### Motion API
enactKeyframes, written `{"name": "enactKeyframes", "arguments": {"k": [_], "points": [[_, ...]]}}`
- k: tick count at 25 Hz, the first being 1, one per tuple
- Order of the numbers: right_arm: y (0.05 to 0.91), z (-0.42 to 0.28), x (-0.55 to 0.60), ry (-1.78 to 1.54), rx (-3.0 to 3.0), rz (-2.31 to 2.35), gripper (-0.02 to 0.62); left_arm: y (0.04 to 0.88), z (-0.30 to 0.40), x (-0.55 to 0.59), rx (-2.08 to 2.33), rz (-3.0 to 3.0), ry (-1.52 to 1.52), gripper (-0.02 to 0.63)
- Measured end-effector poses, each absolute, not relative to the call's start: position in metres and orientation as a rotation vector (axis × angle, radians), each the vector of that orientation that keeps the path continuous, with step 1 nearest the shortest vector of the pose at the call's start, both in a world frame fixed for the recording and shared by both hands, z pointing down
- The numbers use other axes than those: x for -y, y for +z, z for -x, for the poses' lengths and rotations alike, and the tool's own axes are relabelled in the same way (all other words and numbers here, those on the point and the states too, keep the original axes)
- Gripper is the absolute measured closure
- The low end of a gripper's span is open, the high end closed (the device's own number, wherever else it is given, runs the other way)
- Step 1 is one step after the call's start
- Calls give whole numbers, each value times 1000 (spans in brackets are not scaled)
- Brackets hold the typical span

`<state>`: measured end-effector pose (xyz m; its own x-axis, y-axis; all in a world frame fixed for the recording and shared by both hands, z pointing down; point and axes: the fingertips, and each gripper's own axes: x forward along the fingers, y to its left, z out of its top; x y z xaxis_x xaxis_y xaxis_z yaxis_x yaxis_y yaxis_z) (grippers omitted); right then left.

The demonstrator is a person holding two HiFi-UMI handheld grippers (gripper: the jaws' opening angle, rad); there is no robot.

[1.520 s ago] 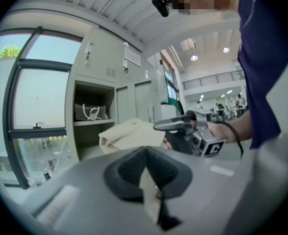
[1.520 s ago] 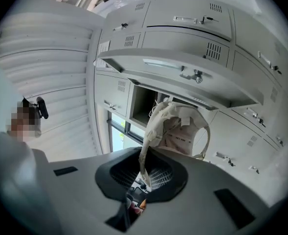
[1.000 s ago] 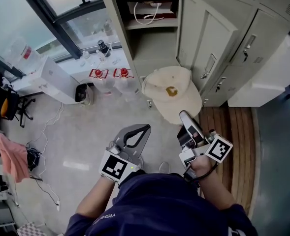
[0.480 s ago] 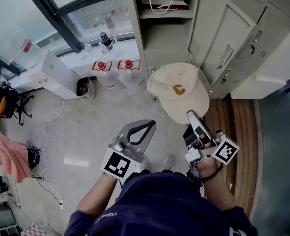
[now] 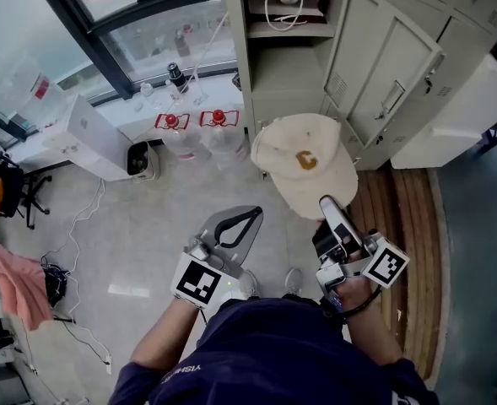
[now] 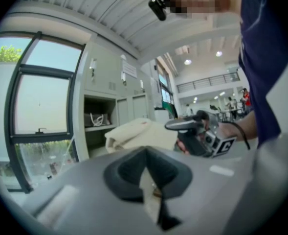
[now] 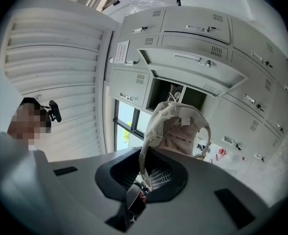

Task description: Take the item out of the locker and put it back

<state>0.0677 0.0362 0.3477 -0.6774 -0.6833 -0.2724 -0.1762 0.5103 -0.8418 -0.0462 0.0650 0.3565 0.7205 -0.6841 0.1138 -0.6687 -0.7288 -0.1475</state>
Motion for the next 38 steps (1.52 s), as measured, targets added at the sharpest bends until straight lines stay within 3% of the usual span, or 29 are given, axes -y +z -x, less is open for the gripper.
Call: {"name": "enactKeyframes", "arguments": {"k": [20,38], "points": [[358,-78,-27,-1144,-2150,699,574,363,31,-57,-1107,2843,-251,603],[364,-145,-17,-1195,-2202,586,574,377,-39,-63,-1259,2800,-306,603]]}}
